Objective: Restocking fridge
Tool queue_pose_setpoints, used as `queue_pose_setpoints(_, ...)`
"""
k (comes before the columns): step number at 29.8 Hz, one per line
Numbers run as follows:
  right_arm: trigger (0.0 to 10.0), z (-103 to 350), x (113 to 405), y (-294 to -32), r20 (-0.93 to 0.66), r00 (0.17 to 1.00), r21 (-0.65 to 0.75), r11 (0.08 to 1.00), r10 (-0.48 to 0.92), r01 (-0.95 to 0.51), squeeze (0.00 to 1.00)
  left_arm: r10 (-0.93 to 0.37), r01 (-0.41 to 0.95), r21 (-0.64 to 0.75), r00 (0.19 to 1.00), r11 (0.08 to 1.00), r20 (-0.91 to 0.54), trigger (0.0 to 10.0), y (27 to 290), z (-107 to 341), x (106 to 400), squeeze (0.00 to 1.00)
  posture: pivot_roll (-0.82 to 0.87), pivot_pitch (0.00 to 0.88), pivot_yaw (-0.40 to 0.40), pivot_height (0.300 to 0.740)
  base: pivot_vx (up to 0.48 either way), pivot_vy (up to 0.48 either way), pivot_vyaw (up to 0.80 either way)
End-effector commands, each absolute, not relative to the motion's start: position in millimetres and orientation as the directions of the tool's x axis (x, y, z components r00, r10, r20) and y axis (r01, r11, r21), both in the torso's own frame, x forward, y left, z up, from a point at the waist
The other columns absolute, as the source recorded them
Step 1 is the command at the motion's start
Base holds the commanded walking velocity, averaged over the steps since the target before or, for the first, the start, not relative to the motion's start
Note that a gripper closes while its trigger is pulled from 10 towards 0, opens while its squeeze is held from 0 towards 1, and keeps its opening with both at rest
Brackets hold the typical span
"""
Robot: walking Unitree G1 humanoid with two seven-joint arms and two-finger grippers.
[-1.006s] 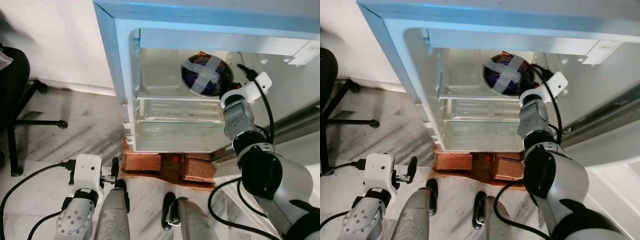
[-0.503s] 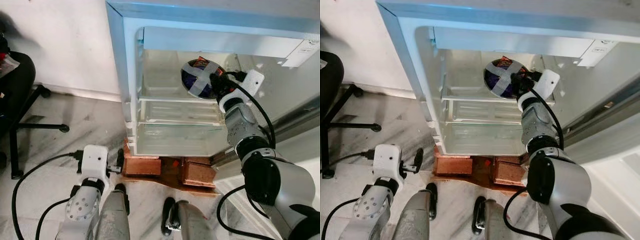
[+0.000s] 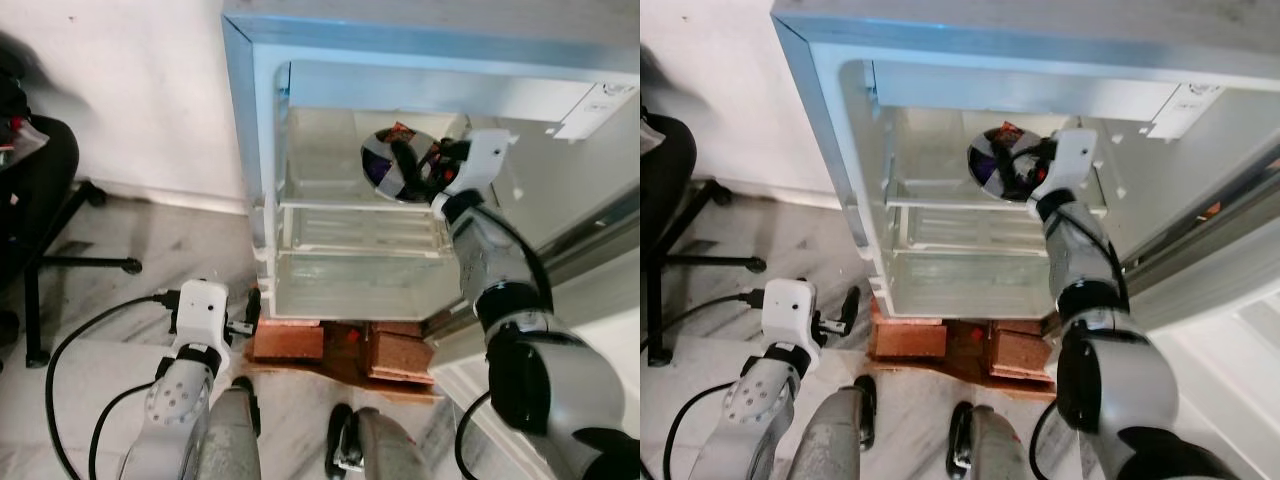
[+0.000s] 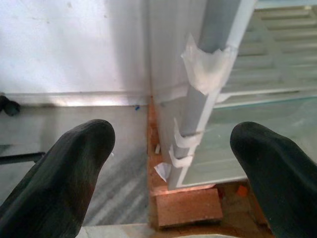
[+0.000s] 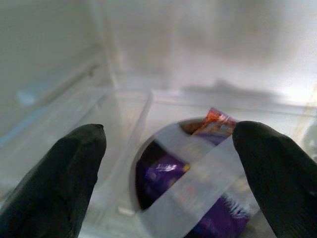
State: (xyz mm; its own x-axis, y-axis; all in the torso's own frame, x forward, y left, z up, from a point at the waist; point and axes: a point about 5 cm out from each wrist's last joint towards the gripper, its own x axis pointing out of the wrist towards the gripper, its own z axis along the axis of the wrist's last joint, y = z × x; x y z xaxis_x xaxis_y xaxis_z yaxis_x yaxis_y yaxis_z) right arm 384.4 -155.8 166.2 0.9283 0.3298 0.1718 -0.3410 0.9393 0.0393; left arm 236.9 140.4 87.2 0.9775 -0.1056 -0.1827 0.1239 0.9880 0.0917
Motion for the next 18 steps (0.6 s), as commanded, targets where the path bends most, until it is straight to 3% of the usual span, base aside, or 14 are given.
queue_pose_setpoints(1, 10.0, 164.4, 376.4, -159.8, 0.187, 0.932, 0.03, 0.947, 0.31, -0.321, 0.0, -0.108, 0.129, 0.087, 0.972, 0.988, -0.208, 10.0, 139.7, 80.3, 233.8, 0.0, 0.21, 0.186, -0.075, 0.74, 0.0, 0.0, 0.0)
queue_pose_setpoints(5, 10.0, 161.9, 360.4, -157.7, 0.233, 0.921, 0.051, 0.942, 0.311, -0.331, 0.0, -0.118, 0.138, 0.087, 0.972, 0.987, -0.204, 10.0, 136.2, 80.7, 235.5, 0.0, 0.2, 0.187, -0.078, 0.74, 0.0, 0.0, 0.0)
queue_pose_setpoints(18, 10.0, 125.1, 302.5, -168.0, 0.156, 0.986, 0.202, 0.976, 0.05, -0.082, 0.0, -0.141, 0.156, 0.064, 0.971, 0.986, -0.192, 10.0, 126.5, 83.1, 248.8, 0.0, 0.19, 0.2, -0.071, 0.74, 0.0, 0.0, 0.0)
